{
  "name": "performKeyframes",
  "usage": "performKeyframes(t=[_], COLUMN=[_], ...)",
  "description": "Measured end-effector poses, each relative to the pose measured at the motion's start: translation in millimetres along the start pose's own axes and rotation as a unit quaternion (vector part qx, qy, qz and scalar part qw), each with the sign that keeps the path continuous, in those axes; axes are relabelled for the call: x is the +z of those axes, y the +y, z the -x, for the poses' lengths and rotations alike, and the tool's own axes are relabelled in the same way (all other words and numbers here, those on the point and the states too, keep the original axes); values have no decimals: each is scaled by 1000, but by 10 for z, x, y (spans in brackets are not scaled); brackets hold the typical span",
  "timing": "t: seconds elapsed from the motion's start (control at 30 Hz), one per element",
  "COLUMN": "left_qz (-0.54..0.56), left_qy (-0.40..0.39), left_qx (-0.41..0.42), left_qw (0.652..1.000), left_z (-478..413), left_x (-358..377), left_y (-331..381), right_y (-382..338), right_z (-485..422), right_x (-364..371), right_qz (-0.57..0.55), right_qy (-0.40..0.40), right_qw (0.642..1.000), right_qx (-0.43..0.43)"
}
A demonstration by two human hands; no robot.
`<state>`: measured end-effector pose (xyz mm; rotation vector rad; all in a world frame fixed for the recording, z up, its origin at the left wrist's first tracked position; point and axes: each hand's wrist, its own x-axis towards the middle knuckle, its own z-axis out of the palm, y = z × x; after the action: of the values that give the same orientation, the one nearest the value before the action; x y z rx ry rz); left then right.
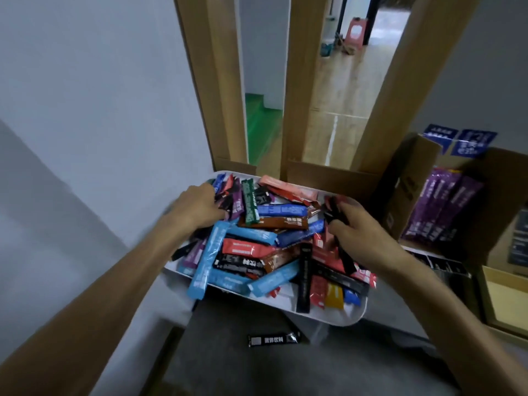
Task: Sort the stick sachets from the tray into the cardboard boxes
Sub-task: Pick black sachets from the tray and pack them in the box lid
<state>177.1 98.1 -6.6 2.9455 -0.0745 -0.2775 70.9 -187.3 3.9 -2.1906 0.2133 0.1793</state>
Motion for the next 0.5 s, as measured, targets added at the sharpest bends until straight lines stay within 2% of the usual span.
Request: performKeyframes(t=[0.13, 0.3, 0.37, 0.43, 0.5], left_qz=[14, 83, 128, 169, 202], left_qy=[-14, 7, 50, 81, 65], left_qx=[-3, -16, -2, 34, 85], left_qw=[1000, 996, 991, 982, 974], left_z=[-73, -39, 52, 206, 454], left_x=[43, -12, -106, -205, -280], left_y=[-23, -17, 17, 78, 172], right_y=[175, 150, 132, 119, 84], right_z=[616, 547, 470, 439, 470], right_x=[218, 615, 610, 460, 208], right_qz=[102, 226, 167, 80, -10], right_qy=[17, 63, 54, 42, 32], right_qw=[994, 972, 984, 995, 997], right_qx=[18, 9, 5, 35, 66])
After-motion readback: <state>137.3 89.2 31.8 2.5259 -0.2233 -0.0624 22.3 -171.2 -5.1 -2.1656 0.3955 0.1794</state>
